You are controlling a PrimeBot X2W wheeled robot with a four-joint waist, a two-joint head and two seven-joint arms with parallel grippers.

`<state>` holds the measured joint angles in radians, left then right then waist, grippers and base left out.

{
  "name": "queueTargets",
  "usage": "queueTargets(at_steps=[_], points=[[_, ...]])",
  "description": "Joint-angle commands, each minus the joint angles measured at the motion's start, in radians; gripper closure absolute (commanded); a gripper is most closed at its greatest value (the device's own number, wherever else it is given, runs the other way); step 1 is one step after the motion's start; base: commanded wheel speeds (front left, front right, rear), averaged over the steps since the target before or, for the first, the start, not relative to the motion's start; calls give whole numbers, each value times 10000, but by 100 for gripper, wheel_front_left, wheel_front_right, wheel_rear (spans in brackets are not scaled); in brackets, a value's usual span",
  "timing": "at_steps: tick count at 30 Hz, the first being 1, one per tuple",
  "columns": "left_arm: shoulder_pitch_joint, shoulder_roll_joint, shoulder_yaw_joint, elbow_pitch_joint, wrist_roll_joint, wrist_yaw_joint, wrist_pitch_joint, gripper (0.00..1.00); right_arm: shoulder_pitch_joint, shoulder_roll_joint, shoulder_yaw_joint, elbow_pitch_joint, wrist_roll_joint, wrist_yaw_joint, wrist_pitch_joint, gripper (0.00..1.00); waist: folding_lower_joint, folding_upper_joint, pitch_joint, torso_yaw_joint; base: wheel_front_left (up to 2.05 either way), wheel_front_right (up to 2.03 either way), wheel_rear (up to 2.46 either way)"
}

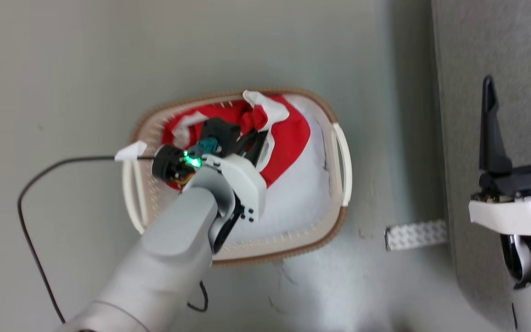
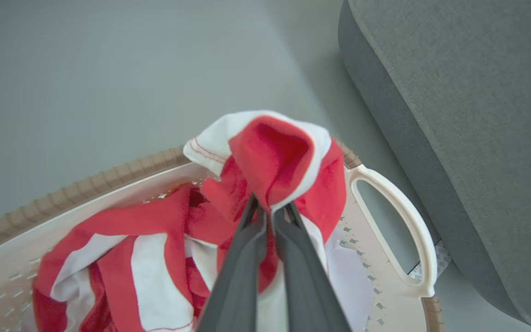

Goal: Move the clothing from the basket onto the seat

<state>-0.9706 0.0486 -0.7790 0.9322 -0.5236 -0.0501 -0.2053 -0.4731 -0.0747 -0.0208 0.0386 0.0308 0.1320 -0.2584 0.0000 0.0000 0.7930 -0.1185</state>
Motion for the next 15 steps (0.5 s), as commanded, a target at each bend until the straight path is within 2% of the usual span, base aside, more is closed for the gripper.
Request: queueTargets(at_steps=[1,4,5,6,7,9,15], points=[[296,34,18,-93,-209,75,-171,100,262,-99,-57,207,58,-24,-55,0,0,0,-1085,477,0,0,0],[578,35,73,-201,-437,80,-311,100,462,-120,-90,460,22,-25,-61,0,0,0,-1699,664,0,0,0],[862,32,96,-292,-553,115,-402,100,727,-107,-126,700,12,-24,-68,0,0,0,-2382,879,0,0,0],[862,32,96,-292,-553,115,-402,100,727,-107,-126,700,12,-24,-68,0,0,0,-2382,879,0,0,0],[1200,34,154,-377,-676,143,-452,100,1096,-85,-119,976,-20,-26,-65,0,0,0,-3142,1068,0,0,0],[1381,38,204,-453,-743,164,-494,100,1301,-77,-120,1113,-50,-26,-67,0,0,0,-3514,1157,0,0,0],[2313,422,558,-1276,-981,402,-580,100,2530,-4,15,1645,-60,-26,-70,0,0,0,-5422,1688,0,0,0]])
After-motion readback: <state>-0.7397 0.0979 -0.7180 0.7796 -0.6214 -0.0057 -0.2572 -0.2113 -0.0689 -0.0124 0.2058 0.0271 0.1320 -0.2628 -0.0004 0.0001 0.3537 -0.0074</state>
